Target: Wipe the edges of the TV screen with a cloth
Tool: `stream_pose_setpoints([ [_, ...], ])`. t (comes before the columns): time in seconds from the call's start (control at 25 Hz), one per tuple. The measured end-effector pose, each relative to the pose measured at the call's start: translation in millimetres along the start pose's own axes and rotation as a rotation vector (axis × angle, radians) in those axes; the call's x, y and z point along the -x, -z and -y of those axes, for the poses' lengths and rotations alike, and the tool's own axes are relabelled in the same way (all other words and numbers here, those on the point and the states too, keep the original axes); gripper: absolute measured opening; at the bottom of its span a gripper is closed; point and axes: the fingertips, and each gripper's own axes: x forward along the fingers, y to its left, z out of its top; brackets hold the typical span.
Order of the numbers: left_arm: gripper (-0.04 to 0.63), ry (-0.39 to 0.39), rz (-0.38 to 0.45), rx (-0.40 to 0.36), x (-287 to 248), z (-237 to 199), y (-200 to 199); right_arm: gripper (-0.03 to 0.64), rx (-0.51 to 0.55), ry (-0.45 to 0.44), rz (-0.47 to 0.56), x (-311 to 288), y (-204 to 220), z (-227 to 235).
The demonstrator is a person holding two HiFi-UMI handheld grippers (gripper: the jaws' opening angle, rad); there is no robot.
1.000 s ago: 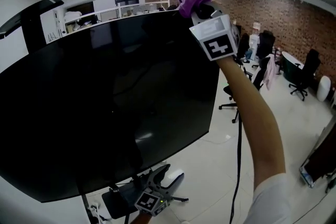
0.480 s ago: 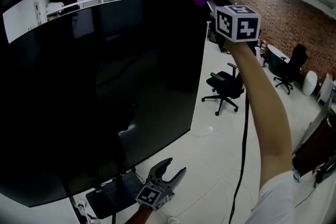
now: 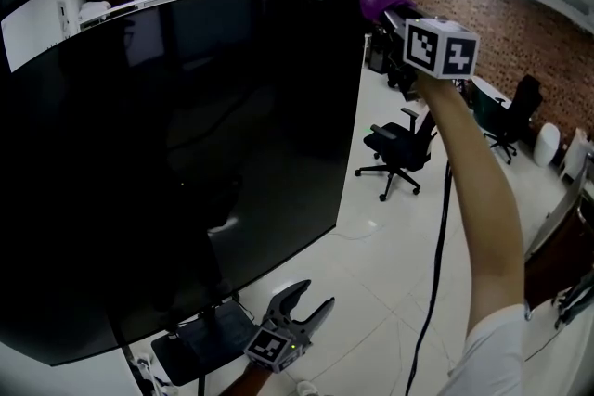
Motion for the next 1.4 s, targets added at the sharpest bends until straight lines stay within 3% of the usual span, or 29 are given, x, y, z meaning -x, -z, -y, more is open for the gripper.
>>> stream_pose_setpoints([
  [0.2, 0.232, 0.005, -0.004, 0.011, 0, 0, 5, 0.048, 0.033, -0.036, -0.05, 5, 15, -4],
  [0.36, 0.232, 0.016, -0.002, 0.03, 2, 5, 6, 0.044, 0.002, -0.037, -0.111, 14, 57, -11],
  [0.56, 0.232, 0.027, 0.006, 0.033, 1, 9, 7, 0.044, -0.196, -0.056, -0.107, 35, 126, -38],
  [0.88, 0.232, 0.032, -0.031, 0.041, 6, 15, 20, 0.046, -0.449, -0.019, -0.183, 72, 286, -72],
  [1.12, 0.232, 0.004, -0.052, 0.048, 6, 12, 32, 0.046, -0.464, 0.004, -0.289, 95, 381, -88],
  [1.4, 0.232, 0.006, -0.072, 0.039, -5, 15, 44, 0.046, -0.452, -0.028, -0.493, 128, 472, -116],
])
